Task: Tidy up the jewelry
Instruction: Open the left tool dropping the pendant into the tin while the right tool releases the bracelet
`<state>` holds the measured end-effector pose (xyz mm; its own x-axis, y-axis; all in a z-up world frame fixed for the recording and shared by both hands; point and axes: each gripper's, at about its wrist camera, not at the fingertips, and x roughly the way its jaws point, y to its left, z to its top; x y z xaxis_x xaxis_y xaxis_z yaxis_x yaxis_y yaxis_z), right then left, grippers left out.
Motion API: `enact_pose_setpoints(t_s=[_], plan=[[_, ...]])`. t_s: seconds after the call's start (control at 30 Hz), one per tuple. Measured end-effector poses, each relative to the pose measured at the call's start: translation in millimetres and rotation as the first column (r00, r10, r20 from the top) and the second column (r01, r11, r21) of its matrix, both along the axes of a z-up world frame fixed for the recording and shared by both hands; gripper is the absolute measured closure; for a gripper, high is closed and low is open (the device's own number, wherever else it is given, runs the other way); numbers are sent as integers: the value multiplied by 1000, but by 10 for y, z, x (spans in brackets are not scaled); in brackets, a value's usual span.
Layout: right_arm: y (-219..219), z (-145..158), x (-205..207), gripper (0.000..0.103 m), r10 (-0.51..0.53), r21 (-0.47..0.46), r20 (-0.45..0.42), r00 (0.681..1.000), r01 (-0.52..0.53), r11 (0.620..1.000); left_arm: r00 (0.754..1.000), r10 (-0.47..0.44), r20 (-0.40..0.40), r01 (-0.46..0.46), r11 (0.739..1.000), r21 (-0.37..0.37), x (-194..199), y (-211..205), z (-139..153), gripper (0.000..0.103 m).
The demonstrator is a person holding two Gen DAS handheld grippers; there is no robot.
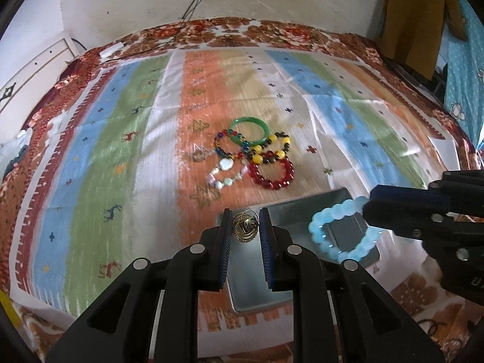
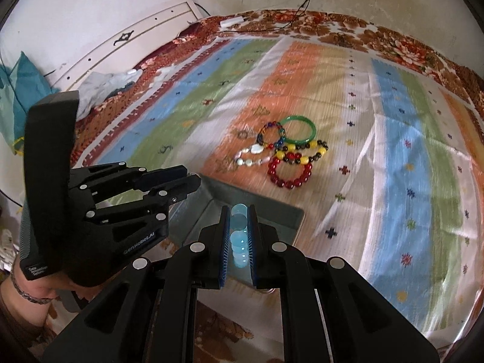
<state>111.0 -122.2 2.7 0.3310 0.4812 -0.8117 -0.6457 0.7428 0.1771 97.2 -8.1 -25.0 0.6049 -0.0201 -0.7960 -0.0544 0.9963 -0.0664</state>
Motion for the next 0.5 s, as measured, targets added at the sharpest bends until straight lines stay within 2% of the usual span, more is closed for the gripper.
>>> enact_pose_setpoints(t_s=[0.2, 0.23, 0.27, 0.3, 0.33, 0.4, 0.5], plan=[[-19, -60, 5, 91, -1, 18, -46, 999, 2, 1000, 1000, -7, -29, 5, 997, -75, -39, 10, -65, 83], [-26, -79, 29, 91, -10, 23, -61, 998, 12, 1000, 999, -6, -31, 4, 996, -84, -40, 12, -71, 71], [-37, -88, 53, 90, -21, 23, -70, 997, 23, 999, 1000, -1, -27, -2, 996, -91, -40, 31, -68, 66], [-45, -91, 70, 87, -29, 21, -72, 997, 31, 999, 1000, 6, -22, -7, 996, -87, -44, 45, -64, 65], [-63, -79, 94, 76, -44, 20, -63, 997, 46, 999, 1000, 16, -16, -17, 997, -76, -39, 70, -53, 65], [-88, -64, 122, 61, -67, 16, -42, 997, 68, 998, 999, 39, -12, -40, 996, -75, -20, 141, -39, 65], [-131, -55, 192, 61, -92, 21, -34, 995, 93, 995, 997, 76, -19, -77, 994, -75, 23, 255, -42, 64]])
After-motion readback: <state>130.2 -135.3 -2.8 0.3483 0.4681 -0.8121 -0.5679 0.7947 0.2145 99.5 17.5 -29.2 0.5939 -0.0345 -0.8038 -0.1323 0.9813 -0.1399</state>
